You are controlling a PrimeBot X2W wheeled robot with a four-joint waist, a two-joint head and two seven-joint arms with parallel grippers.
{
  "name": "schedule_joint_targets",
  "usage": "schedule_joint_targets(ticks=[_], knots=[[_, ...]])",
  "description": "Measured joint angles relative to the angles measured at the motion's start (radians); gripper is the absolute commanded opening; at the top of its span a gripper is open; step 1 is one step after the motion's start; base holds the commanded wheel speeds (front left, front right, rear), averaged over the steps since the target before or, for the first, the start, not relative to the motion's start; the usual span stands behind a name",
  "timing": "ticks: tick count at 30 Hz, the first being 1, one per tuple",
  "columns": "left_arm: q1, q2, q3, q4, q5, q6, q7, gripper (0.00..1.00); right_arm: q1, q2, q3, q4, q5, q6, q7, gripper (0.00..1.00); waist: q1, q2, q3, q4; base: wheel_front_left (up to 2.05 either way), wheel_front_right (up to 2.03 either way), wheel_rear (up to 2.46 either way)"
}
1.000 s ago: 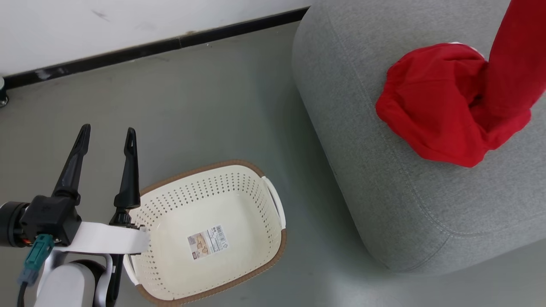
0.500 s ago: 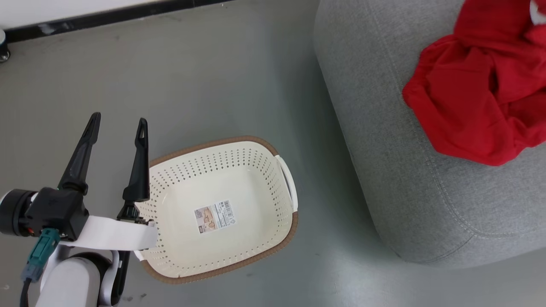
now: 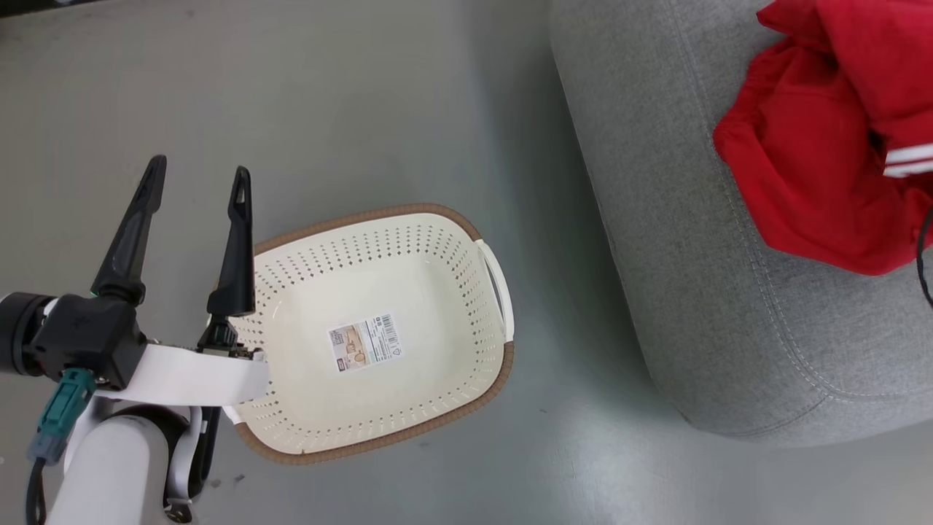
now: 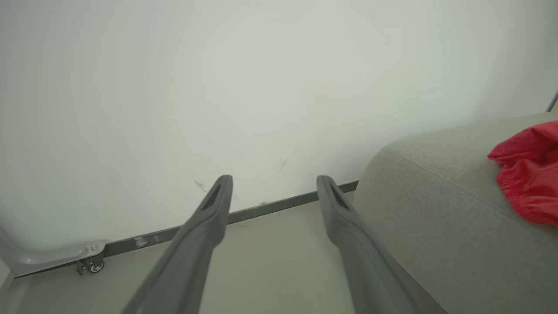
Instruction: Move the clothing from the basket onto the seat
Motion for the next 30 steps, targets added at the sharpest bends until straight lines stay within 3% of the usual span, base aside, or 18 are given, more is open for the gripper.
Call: schedule_joint_targets(ticks=[7,8,10,11,12,20,30], knots=[[-0.011,0.000,0.006,0.002,0.000,0.001,-0.001,1.00,0.018,0.016,-0.002,0.049,0.000,0.000,-0.035,0.00,0.0000,0.0000,0.018,-0.015,0.00,0.00,0.00],[-0.011,0.000,0.006,0.003,0.000,0.001,-0.001,1.00,0.018,0.021,-0.003,0.055,0.001,0.000,-0.035,0.09,0.0000,0.0000,0.020,-0.018,0.00,0.00,0.00],[-0.013,0.000,0.006,0.006,0.000,0.001,-0.002,1.00,0.019,0.030,0.001,0.066,0.001,0.000,-0.035,0.47,0.0000,0.0000,0.022,-0.023,0.00,0.00,0.00],[-0.014,0.000,0.006,0.007,0.000,0.001,-0.002,1.00,0.019,0.032,0.004,0.072,0.001,0.000,-0.035,0.85,0.0000,0.0000,0.023,-0.025,0.00,0.00,0.00],[-0.015,0.000,0.006,0.007,0.000,0.001,-0.002,1.00,0.019,0.035,0.007,0.079,0.001,0.000,-0.035,1.00,0.0000,0.0000,0.023,-0.028,0.00,0.00,0.00],[-0.026,-0.001,0.006,0.022,0.000,0.001,-0.014,1.00,0.019,0.056,0.047,0.101,0.001,0.000,-0.036,1.00,0.0001,0.0000,0.022,-0.045,0.00,0.00,0.00],[-0.027,-0.028,0.006,0.053,-0.011,0.002,-0.037,1.00,0.061,0.038,0.129,0.090,0.034,0.000,0.006,1.00,0.0000,0.0000,0.005,-0.067,0.00,0.00,0.00]])
